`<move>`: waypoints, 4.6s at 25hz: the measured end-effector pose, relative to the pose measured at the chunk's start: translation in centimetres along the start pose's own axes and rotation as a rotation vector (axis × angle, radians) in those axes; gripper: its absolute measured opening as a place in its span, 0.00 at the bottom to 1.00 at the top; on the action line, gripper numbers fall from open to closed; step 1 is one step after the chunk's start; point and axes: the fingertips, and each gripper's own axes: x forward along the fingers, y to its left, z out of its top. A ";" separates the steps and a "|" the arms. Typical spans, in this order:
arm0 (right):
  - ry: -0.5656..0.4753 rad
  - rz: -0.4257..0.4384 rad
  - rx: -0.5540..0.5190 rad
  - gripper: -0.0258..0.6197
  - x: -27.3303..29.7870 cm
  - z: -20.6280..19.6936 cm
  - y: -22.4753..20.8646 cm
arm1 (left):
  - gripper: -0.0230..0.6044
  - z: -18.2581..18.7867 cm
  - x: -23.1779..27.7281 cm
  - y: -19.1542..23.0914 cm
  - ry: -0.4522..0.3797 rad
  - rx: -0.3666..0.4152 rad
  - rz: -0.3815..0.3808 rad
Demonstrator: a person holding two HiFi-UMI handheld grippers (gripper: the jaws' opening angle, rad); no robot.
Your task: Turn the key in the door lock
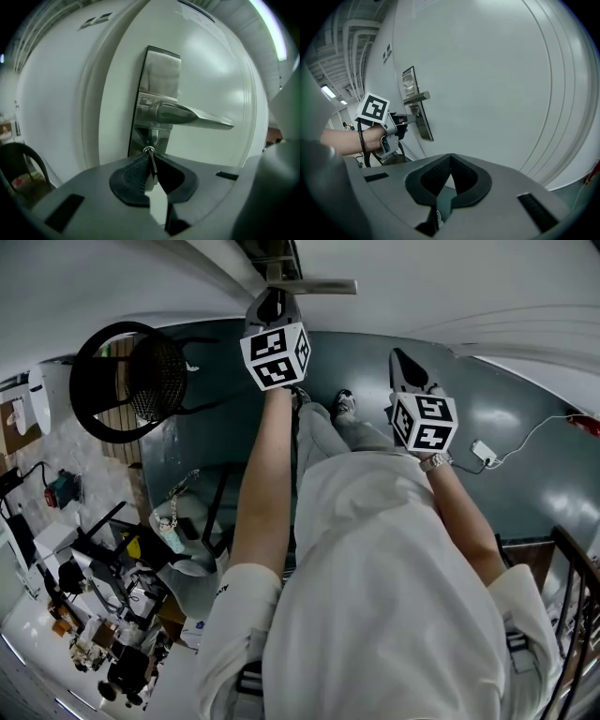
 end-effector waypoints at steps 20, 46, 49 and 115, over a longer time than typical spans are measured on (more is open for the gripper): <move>0.009 0.007 0.001 0.04 0.6 -0.1 0.6 | 0.08 -0.3 -0.8 0.8 -0.276 -1.443 -0.444; 0.023 0.029 0.008 0.04 1.2 -0.3 1.0 | 0.30 -0.7 -3.7 1.1 -0.171 -1.108 -0.304; 0.026 0.033 0.008 0.04 1.2 -0.3 1.0 | 0.30 -0.7 -4.3 0.6 -0.069 -0.714 -0.218; 0.053 0.023 0.017 0.04 1.6 -1.6 0.5 | 0.08 0.0 0.6 0.9 -0.086 -0.919 -0.265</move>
